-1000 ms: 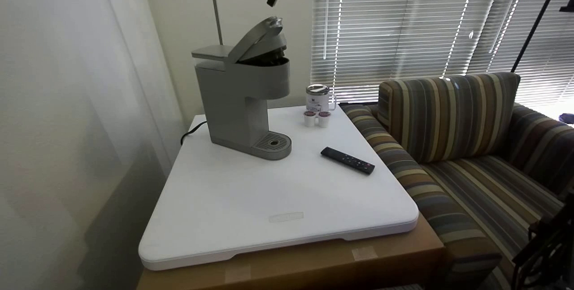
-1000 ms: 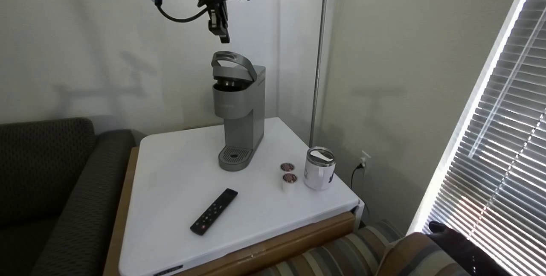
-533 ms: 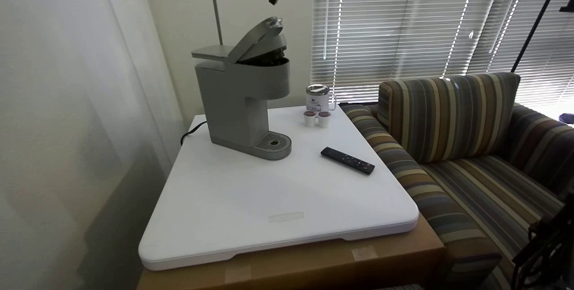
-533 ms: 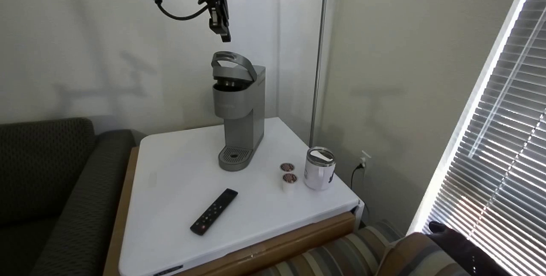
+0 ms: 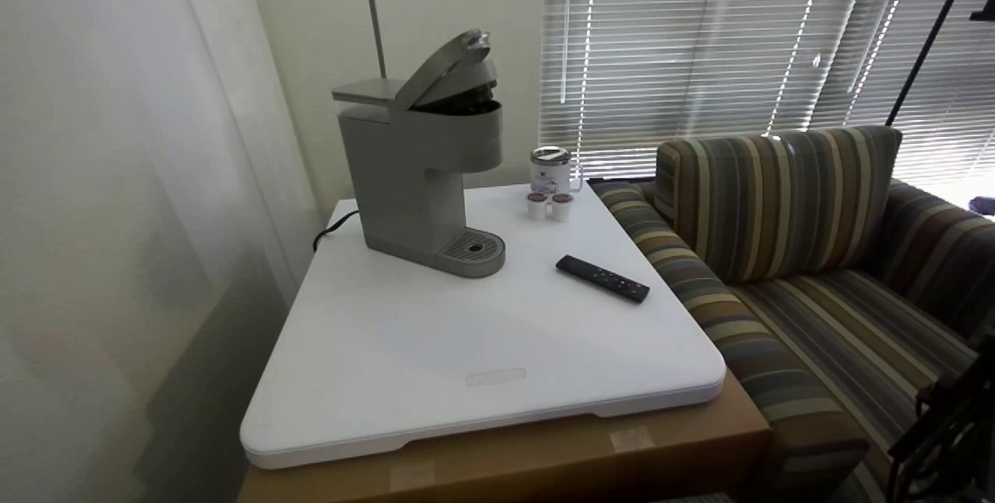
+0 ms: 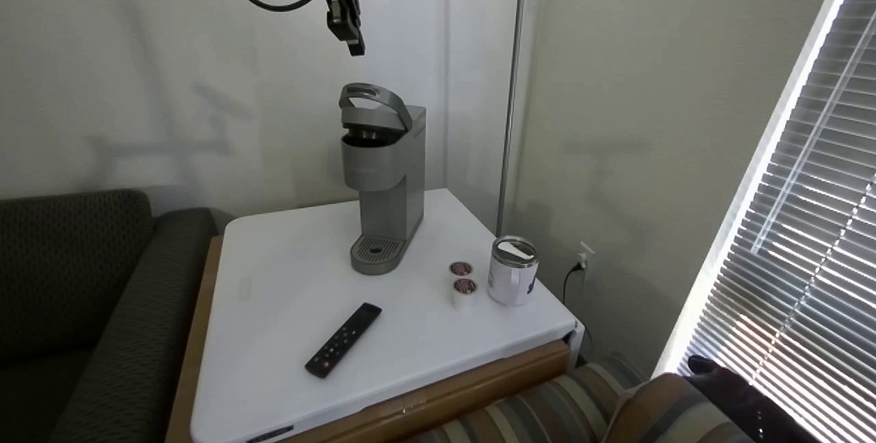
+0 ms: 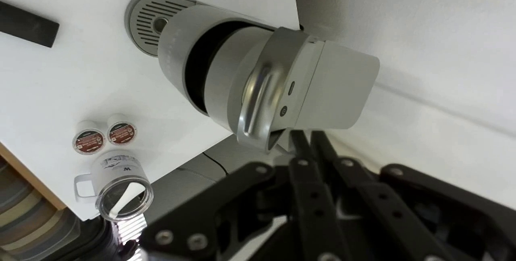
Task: Open the coffee machine chamber
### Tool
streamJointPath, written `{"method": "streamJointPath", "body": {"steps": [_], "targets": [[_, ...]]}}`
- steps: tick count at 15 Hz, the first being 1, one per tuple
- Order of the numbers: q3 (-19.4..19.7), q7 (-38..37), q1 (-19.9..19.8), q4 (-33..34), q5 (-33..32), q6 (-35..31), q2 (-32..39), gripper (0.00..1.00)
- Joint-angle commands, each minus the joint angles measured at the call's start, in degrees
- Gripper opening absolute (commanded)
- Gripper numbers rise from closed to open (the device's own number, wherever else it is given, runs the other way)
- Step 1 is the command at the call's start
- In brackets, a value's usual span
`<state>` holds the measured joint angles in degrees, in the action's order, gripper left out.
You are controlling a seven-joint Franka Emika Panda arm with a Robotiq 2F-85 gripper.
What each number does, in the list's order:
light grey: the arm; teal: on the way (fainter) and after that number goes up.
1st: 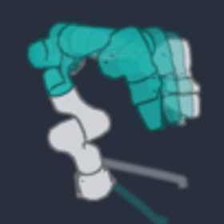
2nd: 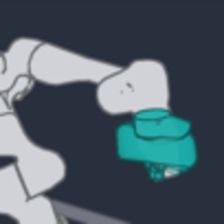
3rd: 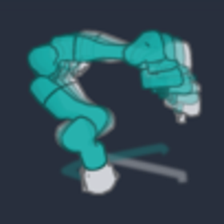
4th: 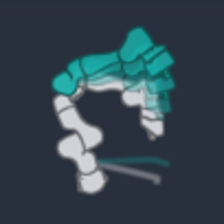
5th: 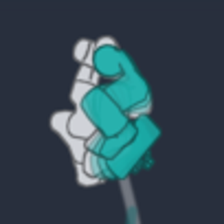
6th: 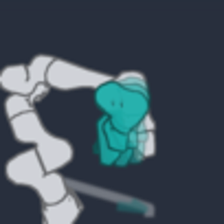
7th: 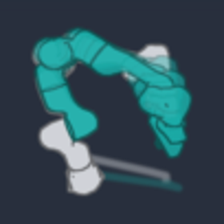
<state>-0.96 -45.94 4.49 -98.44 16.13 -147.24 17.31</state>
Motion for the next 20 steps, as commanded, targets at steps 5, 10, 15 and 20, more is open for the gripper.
{"method": "streamJointPath", "body": {"steps": [5,10,15,20], "targets": [[0.1,0.3,0.0,-5.1,-0.4,4.7,-5.8,0.7],[0.0,0.7,-0.2,-6.7,-0.4,7.9,-8.1,0.99],[-0.2,1.5,-0.5,-7.3,0.2,10.7,-9.3,1.0],[-0.2,0.6,-0.2,-5.8,0.0,10.9,-8.0,1.0]]}}
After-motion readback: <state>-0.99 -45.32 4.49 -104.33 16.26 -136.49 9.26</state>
